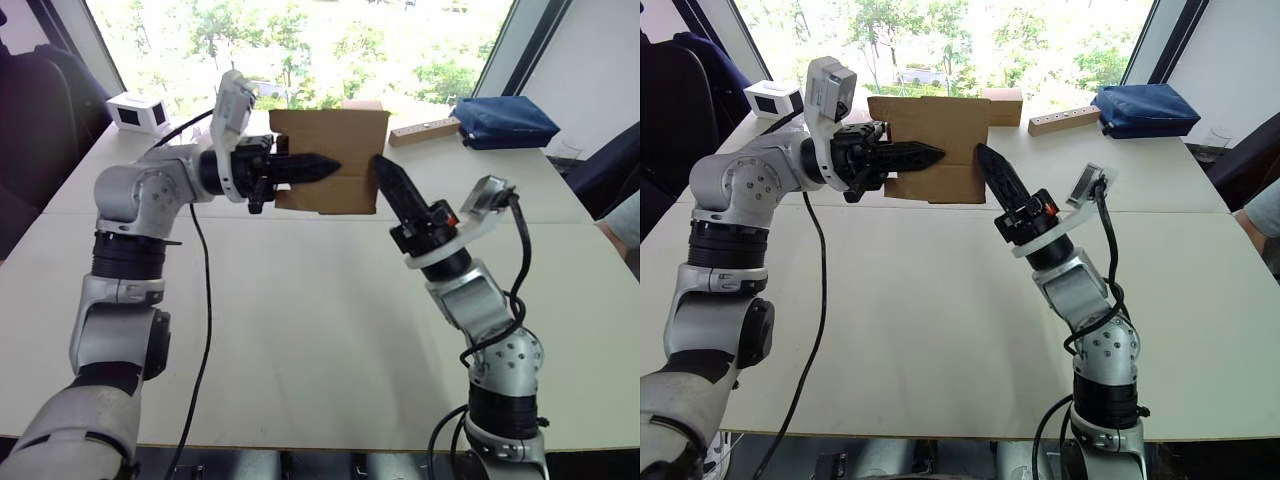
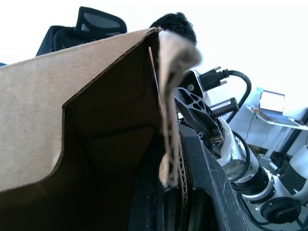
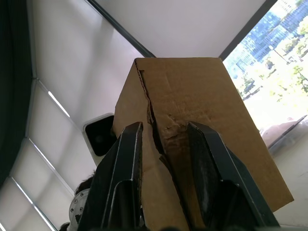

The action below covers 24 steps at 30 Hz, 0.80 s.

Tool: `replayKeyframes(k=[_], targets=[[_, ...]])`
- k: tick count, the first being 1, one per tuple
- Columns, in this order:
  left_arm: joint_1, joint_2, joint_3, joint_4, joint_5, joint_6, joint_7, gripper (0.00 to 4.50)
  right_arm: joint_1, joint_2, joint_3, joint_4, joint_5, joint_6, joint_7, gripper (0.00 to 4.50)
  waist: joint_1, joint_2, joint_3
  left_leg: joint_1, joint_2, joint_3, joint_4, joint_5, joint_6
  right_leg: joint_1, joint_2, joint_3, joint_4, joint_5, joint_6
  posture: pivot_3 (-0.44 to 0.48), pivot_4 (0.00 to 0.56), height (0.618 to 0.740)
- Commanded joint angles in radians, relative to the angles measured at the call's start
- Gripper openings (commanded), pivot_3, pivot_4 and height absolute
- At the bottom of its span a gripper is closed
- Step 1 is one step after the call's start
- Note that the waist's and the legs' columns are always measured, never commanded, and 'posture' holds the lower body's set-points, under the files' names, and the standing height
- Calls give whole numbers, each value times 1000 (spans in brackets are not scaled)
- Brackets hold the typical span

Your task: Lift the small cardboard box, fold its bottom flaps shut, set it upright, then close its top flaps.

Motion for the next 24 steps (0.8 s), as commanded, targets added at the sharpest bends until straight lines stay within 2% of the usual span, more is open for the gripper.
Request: replayKeyframes(k=[1,6,10,11,16,24], targets=[[-15,12,16,-25,-10,-3,-10,0,13,-43,-21,-76,61,25,15,1439,0,0,0,0,0,0,0,0,0,0,0,0,0,0,0,0,150,740],[-11,18,17,-14,-5,-5,-10,0,51,-125,-66,-129,132,41,-3,1439,1,0,0,0,0,0,0,0,0,0,0,0,0,0,0,0,150,740],[-6,11,14,-21,-10,0,-9,0,68,-126,-86,-125,131,9,-26,511,1,0,0,0,0,0,0,0,0,0,0,0,0,0,0,0,150,740],[-6,9,13,-22,-10,1,-10,0,70,-124,-90,-118,119,0,-29,44,1,0,0,0,0,0,0,0,0,0,0,0,0,0,0,0,150,740],[-6,0,11,-33,-18,11,-10,0,57,-120,-99,-69,64,-41,-19,44,1,0,0,0,0,0,0,0,0,0,0,0,0,0,0,0,150,740],[-1,-1,6,-46,-17,17,-10,0,-3,-141,-44,-34,19,0,16,44,0,0,0,0,0,0,0,0,0,0,1,0,0,0,0,0,150,740]])
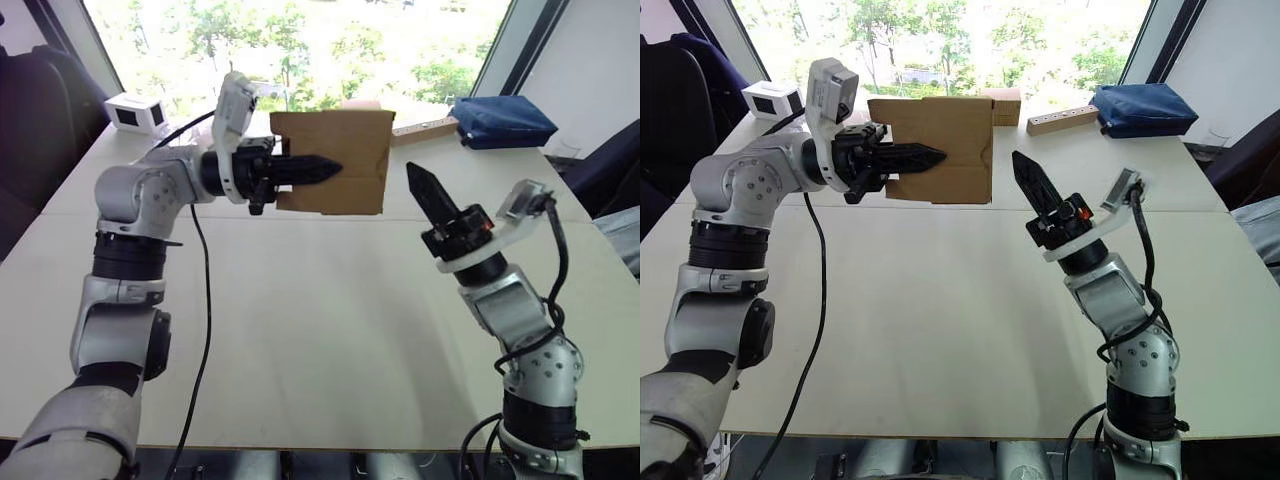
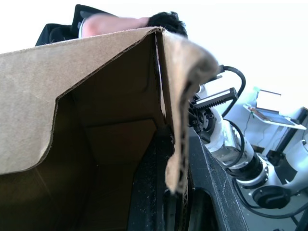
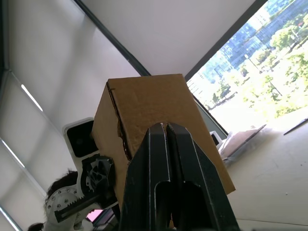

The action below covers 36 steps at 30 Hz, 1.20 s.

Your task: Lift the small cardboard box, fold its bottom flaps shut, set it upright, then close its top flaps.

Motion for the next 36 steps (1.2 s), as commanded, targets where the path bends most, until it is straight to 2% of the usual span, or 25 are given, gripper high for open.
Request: replayKeyframes(k=[1,17,23,27,29,32,34,36], targets=[[-3,2,8,-38,-14,5,-2,0,-23,-12,15,-17,-8,17,28,44,0,0,0,0,0,0,0,0,0,0,0,0,0,0,0,0,150,740],[24,-5,-7,-91,-19,41,-5,0,-36,-26,106,-24,-71,105,107,44,1,0,0,0,0,0,0,0,0,0,0,0,0,0,0,0,150,740],[10,22,-24,-89,4,36,-23,0,3,-45,68,-56,-72,98,90,44,2,0,0,0,0,0,0,0,0,0,0,0,0,0,0,0,150,740],[-65,81,-100,-71,83,49,-17,0,116,-153,-55,-114,8,117,75,44,6,-1,0,-1,0,0,0,0,0,0,-1,0,-1,0,0,0,150,740],[-107,115,-168,-92,123,46,-58,0,217,-258,-112,-145,22,167,107,44,10,-1,0,-2,-1,0,0,0,0,0,-1,0,-2,0,0,0,150,740],[-134,155,-302,-157,243,-7,-63,0,332,-412,-175,-185,11,225,174,44,12,0,0,-1,-2,1,0,-2,3,1,-2,0,-3,0,0,0,150,740],[-173,203,-441,-267,295,66,-96,0,421,-567,-246,-238,-50,277,261,44,12,1,1,0,-2,1,0,-2,3,1,-2,1,-3,0,0,0,150,740],[-202,240,-545,-329,345,100,-133,0,472,-663,-271,-277,-97,296,312,44,11,1,1,0,-2,1,0,-2,3,1,-2,1,-3,-1,0,0,150,740]])
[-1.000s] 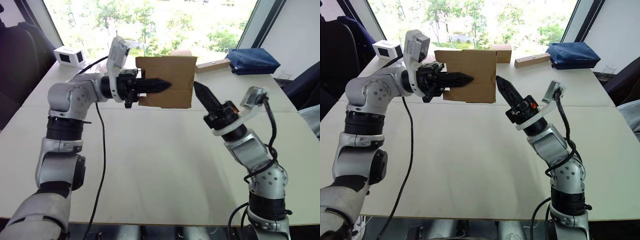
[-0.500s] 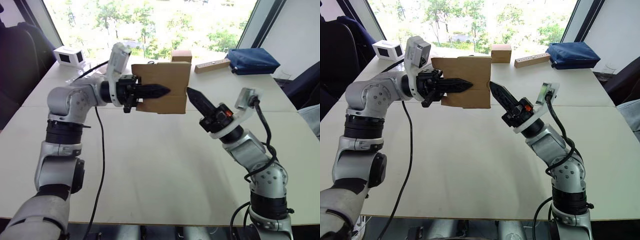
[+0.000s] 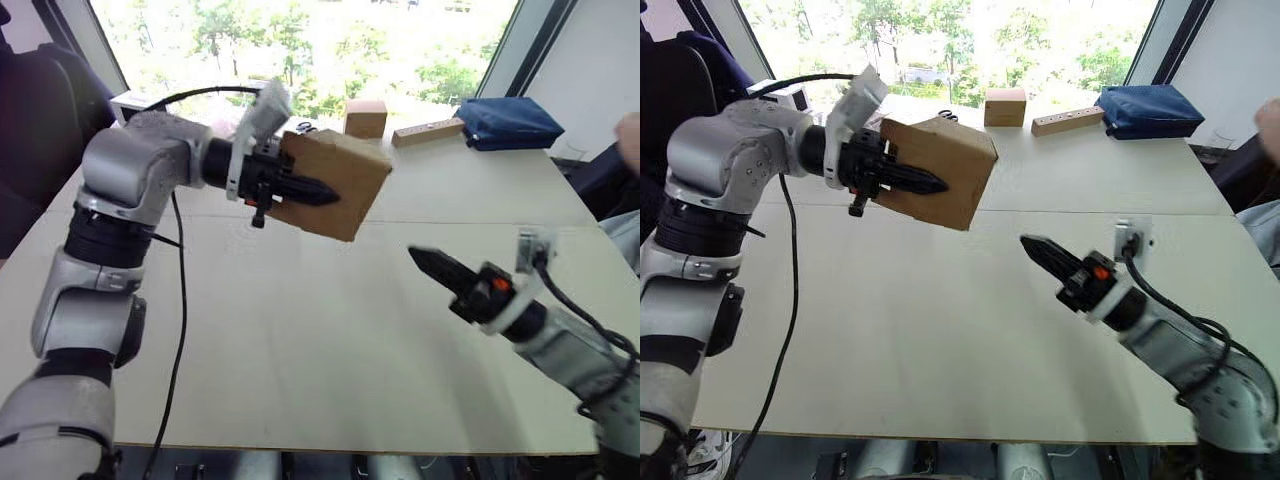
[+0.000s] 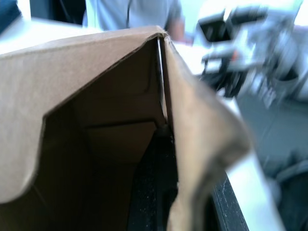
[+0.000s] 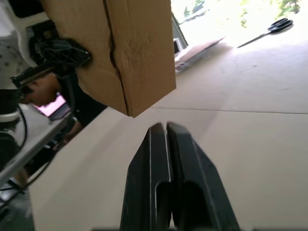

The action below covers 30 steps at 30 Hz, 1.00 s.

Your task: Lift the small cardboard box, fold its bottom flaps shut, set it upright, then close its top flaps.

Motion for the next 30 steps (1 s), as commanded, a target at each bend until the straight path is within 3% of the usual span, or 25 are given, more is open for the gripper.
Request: replayKeyframes(k=[1,3,7,15,25,28,30], targets=[[-75,55,-185,-125,116,28,-66,0,45,-125,-75,-104,-62,28,96,44,-3,-1,0,0,1,0,0,0,0,0,1,0,0,0,0,0,150,740],[-113,57,-290,-126,186,26,-89,0,47,-159,-81,-124,-77,27,109,44,-3,-1,0,0,1,-1,0,0,0,0,4,1,0,-1,-2,0,150,740],[-170,-56,-461,-78,277,107,-56,0,67,-209,-64,-163,-181,19,145,44,13,-1,0,1,1,-2,0,0,-1,0,5,1,0,-2,-3,0,150,740],[-138,-110,-599,-96,405,15,-61,0,120,-126,-39,-242,-202,15,52,44,15,-2,1,-3,1,-2,1,0,0,-2,5,1,-1,-2,1,0,150,740],[-112,-144,-634,-132,438,75,-87,0,113,-108,-14,-252,-210,17,-14,44,15,-1,0,-3,2,-2,7,0,1,0,5,1,1,-3,-1,0,150,740],[-124,-180,-630,-153,427,148,-81,820,97,-111,-7,-235,-217,12,-1,0,15,-1,0,-4,2,-3,9,-2,3,0,5,1,1,-3,-1,0,150,740],[-142,-203,-623,-152,419,199,-74,1675,97,-117,-10,-223,-231,10,21,0,15,-1,0,-5,2,-3,11,-2,4,0,5,1,1,-3,-1,0,150,740]])
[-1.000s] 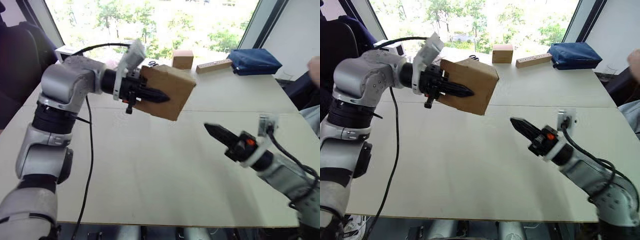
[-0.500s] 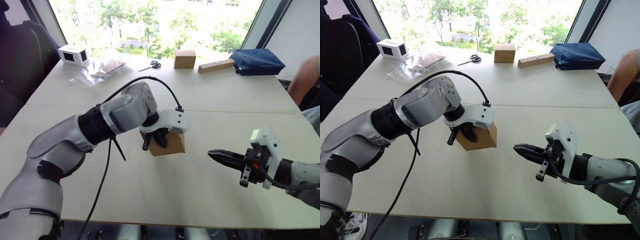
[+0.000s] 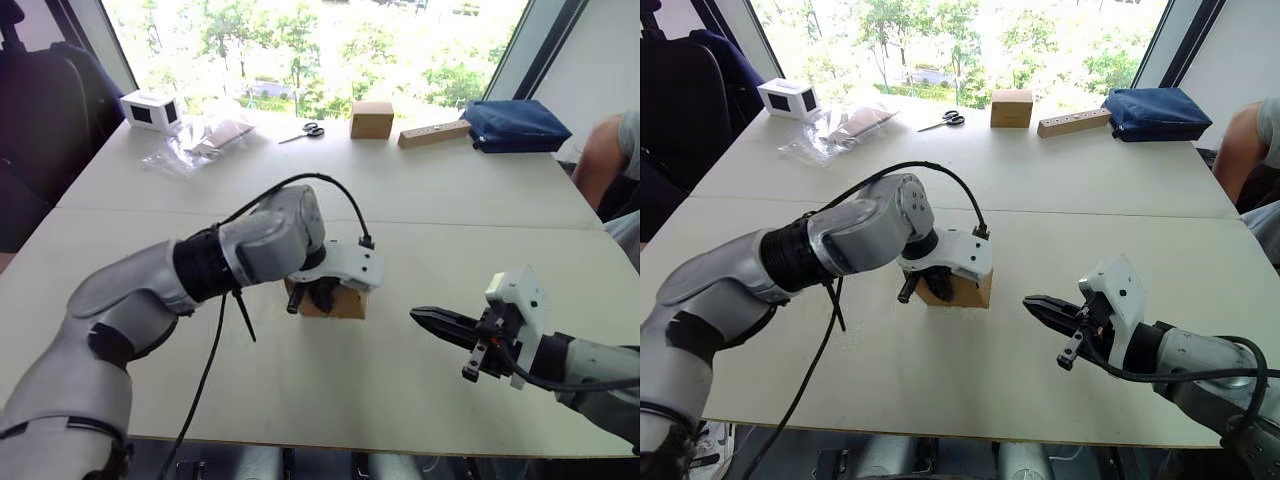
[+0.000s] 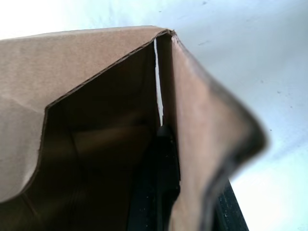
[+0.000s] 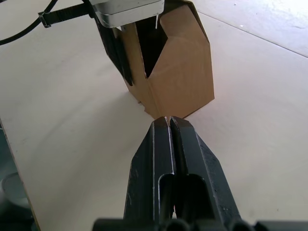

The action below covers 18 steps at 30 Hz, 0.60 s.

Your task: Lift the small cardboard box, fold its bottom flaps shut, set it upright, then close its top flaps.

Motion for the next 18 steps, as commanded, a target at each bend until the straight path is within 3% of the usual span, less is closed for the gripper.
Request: replayKeyframes(k=[1,3,10,15,18], targets=[[-43,-29,7,-16,-14,85,10,2112,-8,-13,-13,6,-18,-17,35,0,0,0,0,0,0,0,1,0,0,0,0,0,0,0,0,0,150,740],[-84,-57,35,4,-42,144,1,2813,-13,-16,-9,23,-34,-19,58,0,0,0,0,-1,0,-1,1,0,1,0,0,0,0,0,0,0,150,740],[-268,-84,179,185,-175,213,-60,2813,-94,-17,55,110,-89,-23,150,0,-2,0,0,-8,-1,-2,3,0,1,-5,0,0,0,0,1,0,150,740],[-301,-59,256,259,-227,171,-79,2813,-155,-8,58,167,-99,-24,201,0,-1,1,0,-8,-1,-2,3,0,1,-6,1,0,2,0,2,0,150,740],[-258,-52,436,379,-270,86,-29,2813,-230,11,55,235,-106,-48,228,0,-3,1,0,-9,-1,-2,3,0,1,-8,1,0,3,1,3,0,150,740]])
